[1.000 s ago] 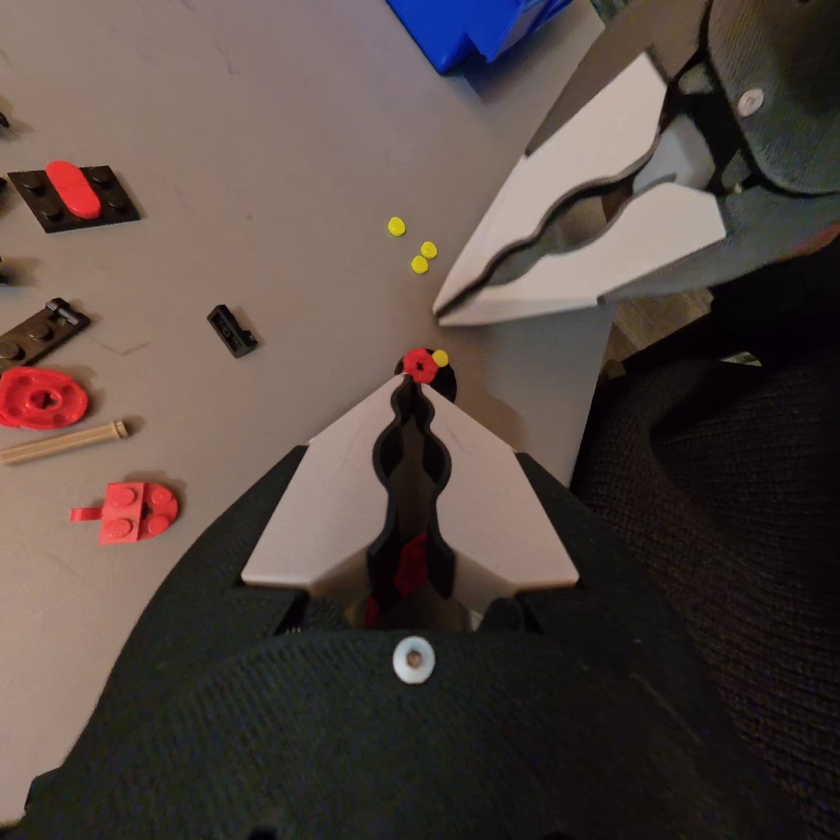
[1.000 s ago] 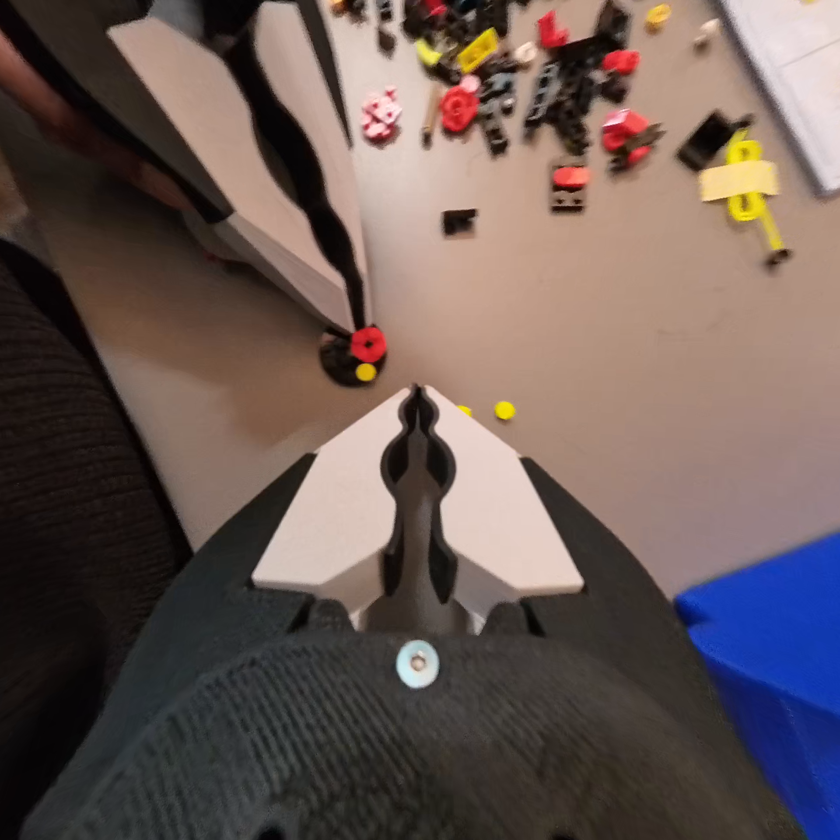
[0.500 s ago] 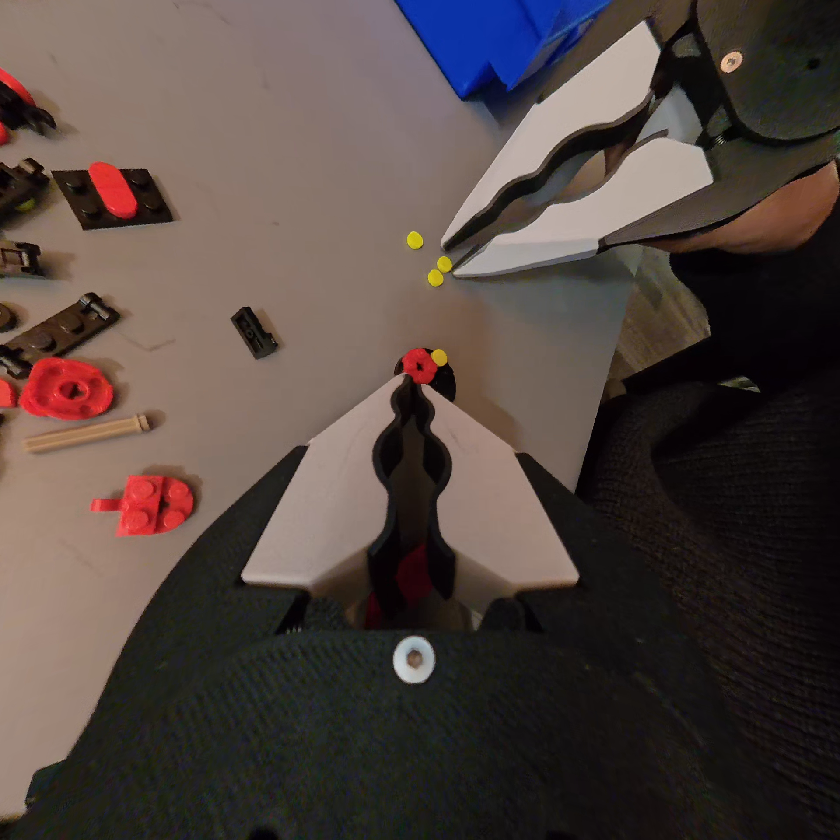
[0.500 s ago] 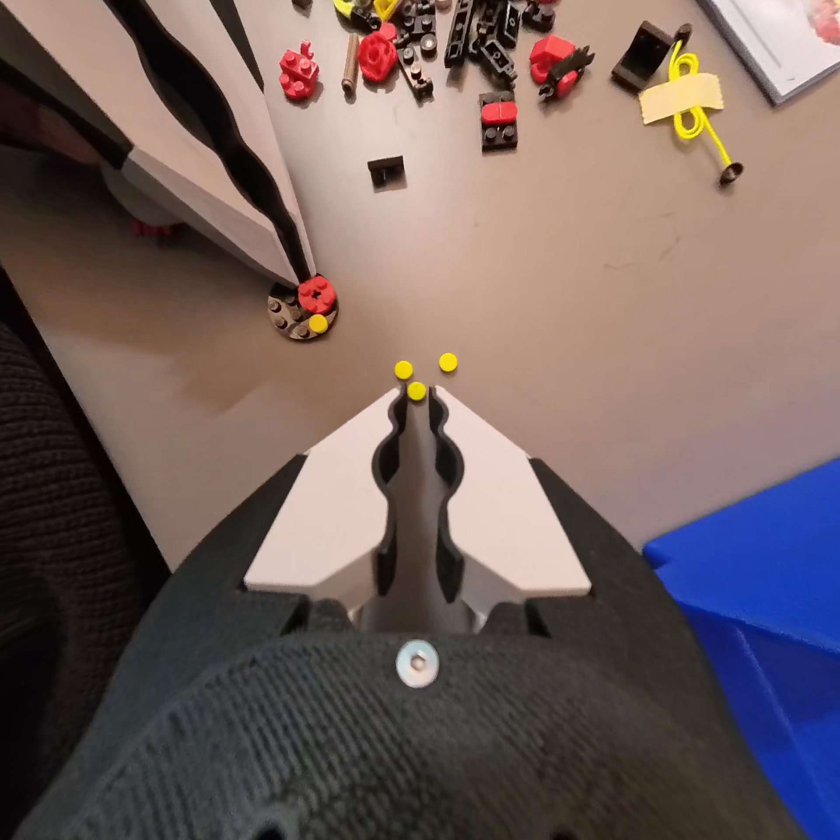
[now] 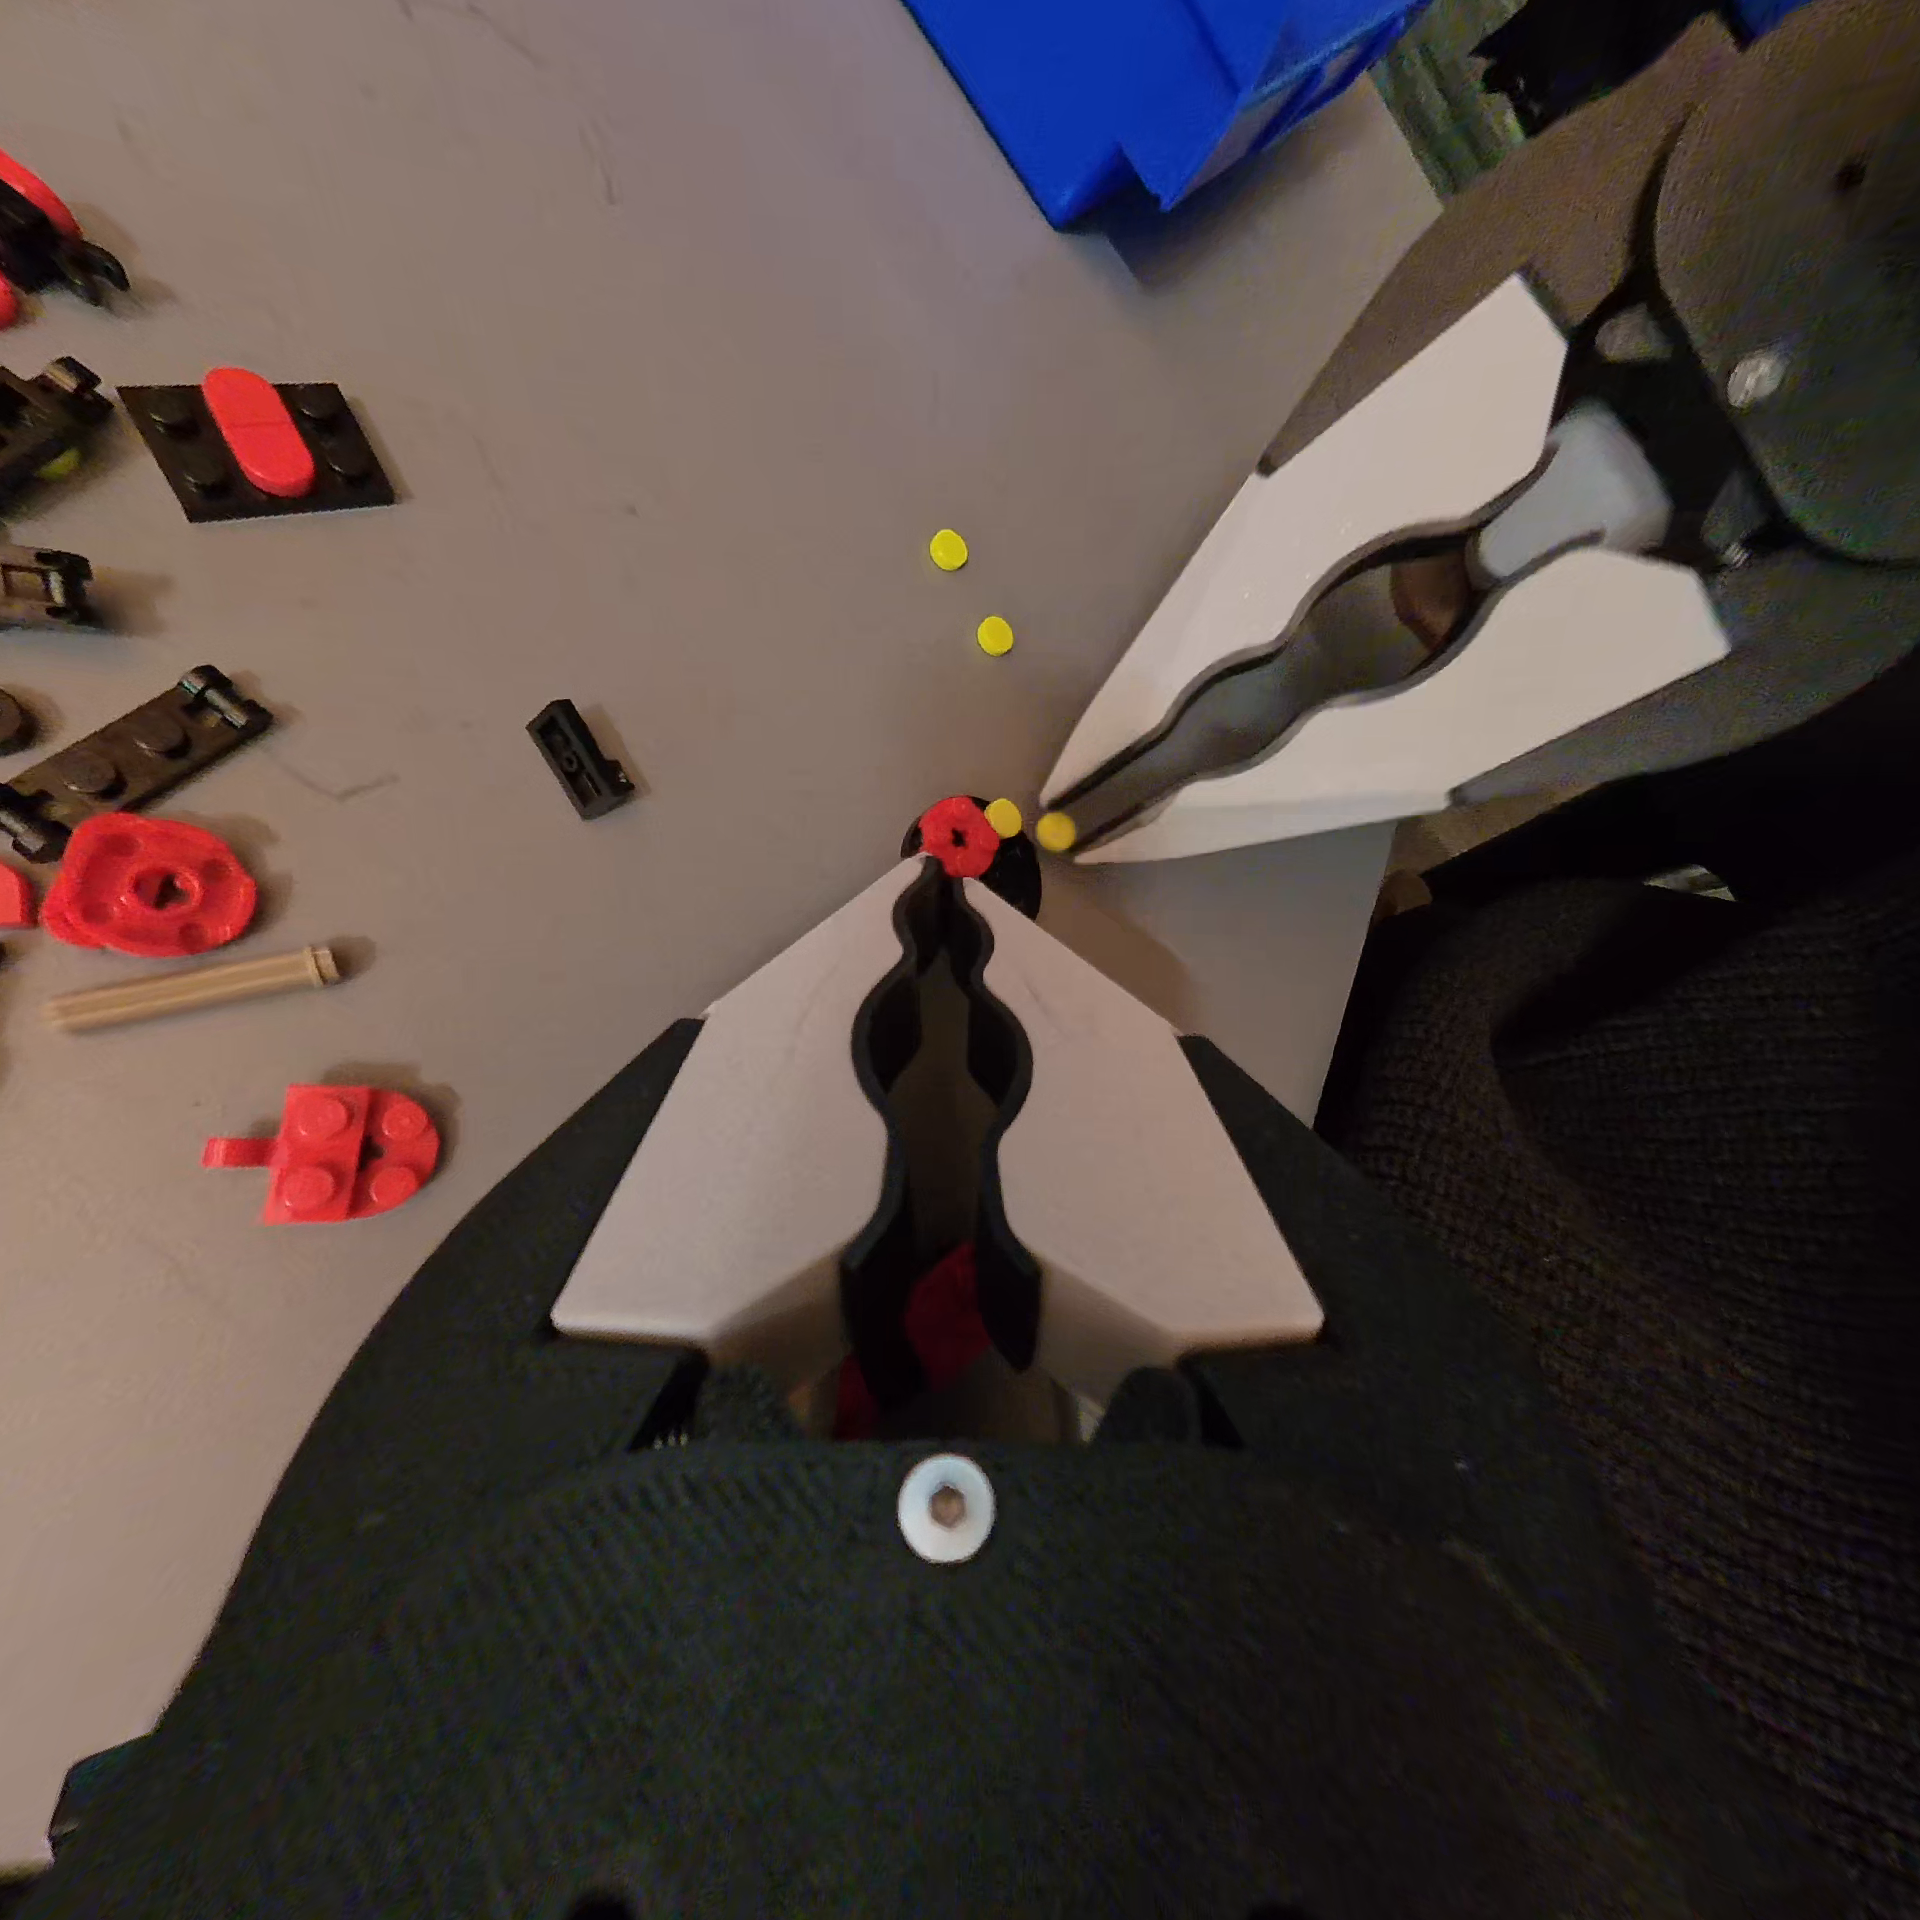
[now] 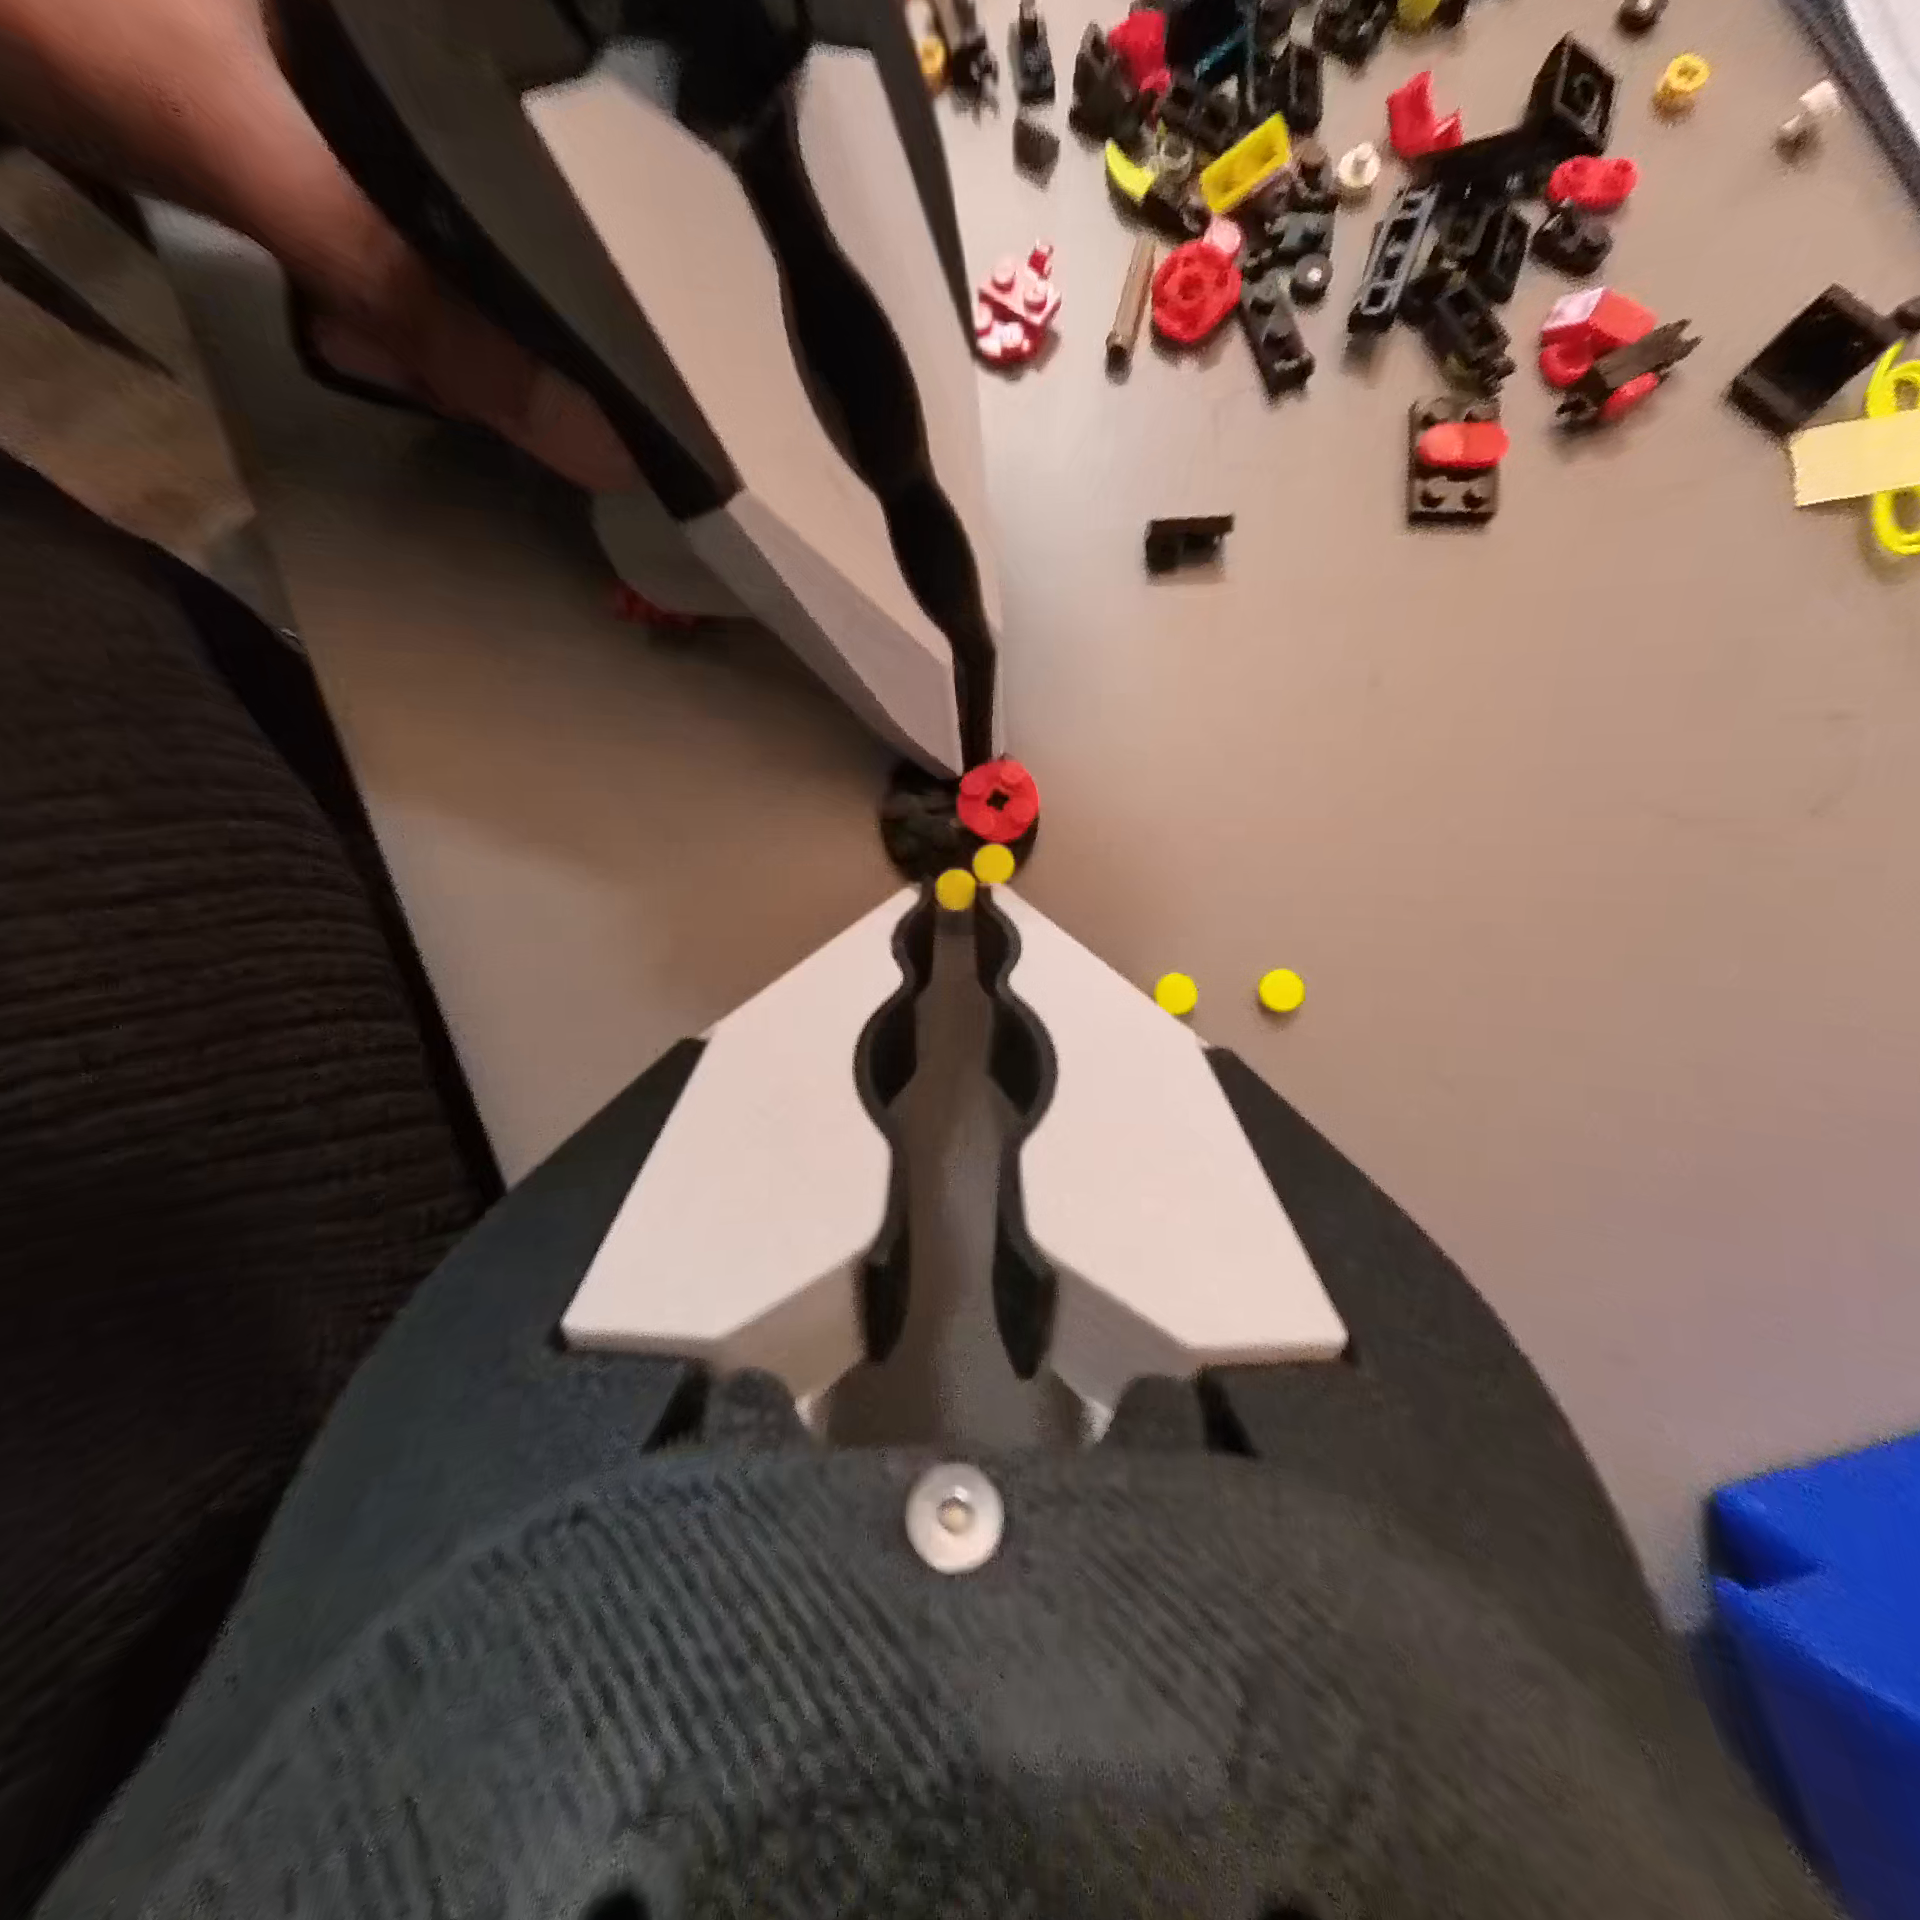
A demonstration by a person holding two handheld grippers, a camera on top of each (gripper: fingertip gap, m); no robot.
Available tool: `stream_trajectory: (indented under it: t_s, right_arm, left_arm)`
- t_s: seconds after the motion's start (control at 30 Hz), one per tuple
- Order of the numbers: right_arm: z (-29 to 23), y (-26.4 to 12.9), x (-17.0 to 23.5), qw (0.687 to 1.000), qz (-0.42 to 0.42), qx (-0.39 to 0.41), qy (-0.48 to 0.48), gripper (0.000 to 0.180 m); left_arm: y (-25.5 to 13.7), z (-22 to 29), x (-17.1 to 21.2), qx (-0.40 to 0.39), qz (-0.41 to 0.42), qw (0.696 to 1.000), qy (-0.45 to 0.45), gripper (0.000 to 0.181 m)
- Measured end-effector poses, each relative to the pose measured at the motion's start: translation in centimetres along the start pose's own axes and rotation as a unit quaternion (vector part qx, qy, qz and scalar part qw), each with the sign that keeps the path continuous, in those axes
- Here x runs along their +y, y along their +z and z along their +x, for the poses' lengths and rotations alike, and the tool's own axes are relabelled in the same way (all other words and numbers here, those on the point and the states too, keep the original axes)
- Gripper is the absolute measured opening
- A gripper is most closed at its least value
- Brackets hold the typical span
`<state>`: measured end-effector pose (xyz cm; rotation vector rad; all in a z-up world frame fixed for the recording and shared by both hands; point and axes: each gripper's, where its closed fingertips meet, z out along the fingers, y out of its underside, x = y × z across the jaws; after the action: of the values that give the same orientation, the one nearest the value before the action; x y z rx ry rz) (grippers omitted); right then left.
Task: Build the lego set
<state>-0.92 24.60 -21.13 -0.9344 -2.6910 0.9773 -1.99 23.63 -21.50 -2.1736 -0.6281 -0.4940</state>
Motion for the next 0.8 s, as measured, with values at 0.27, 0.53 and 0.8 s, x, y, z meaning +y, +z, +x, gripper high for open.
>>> stream_trajectory:
  t_s: [0.27, 0.53, 0.8]
  right_arm:
    - [-0.15, 0.39, -0.15, 1.0, -0.004, 0.011, 0.011, 0.006]
    - [-0.22, 0.39, -0.24, 1.0, -0.01, 0.024, -0.004, 0.006]
    - [0.01, -0.03, -0.54, 1.0, 0.001, 0.027, 0.003, 0.014]
  left_arm:
    - [-0.03, -0.01, 0.02, 0.0, 0.0, 1.0, -0.001, 0.0]
    - [-0.05, 0.0, 0.03, -0.001, 0.0, 1.0, -0.002, 0.0]
    - [-0.04, 0.0, 0.02, 0.0, 0.0, 1.0, -0.003, 0.0]
